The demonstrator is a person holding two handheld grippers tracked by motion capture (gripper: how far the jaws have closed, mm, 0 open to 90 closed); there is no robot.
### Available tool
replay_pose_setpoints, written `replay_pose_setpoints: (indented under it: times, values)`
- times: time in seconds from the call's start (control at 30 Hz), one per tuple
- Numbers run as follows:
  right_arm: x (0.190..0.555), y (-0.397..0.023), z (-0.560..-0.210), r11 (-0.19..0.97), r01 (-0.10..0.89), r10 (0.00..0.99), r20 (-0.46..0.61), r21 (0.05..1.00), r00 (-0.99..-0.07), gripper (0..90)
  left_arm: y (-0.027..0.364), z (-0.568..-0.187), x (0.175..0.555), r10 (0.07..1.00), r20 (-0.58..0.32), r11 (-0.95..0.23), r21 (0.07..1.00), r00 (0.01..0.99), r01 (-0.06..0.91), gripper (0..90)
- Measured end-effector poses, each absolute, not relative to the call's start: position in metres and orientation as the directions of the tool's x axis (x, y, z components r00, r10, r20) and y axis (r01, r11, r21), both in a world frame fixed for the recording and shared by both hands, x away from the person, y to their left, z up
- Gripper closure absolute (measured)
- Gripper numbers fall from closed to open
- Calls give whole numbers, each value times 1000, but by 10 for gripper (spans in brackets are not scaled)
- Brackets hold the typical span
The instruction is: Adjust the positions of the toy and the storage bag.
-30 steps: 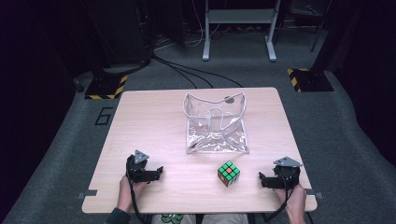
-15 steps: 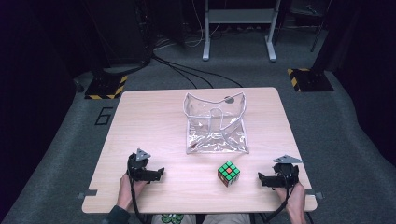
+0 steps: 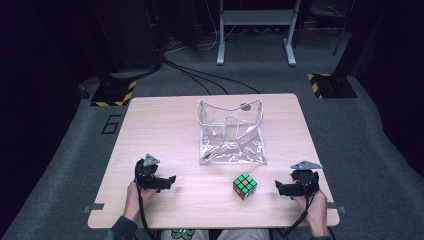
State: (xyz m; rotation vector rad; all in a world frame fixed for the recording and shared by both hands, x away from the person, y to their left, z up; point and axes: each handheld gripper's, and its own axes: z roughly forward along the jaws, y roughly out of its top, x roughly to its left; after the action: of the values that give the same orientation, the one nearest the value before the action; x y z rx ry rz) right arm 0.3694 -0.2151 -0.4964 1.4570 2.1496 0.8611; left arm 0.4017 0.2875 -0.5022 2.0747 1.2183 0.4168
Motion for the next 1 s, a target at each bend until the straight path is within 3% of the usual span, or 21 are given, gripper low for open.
replay_pose_setpoints:
  times: [0.2,1.0]
  values:
    - [373,-212,-482,277,666,922,2,693,-386,30,287,-494,407,854,-103,-295,711,510,638,40]
    - [393,-188,-434,337,610,884,-19,717,-467,32,265,-450,436,819,-118,-302,743,561,597,58]
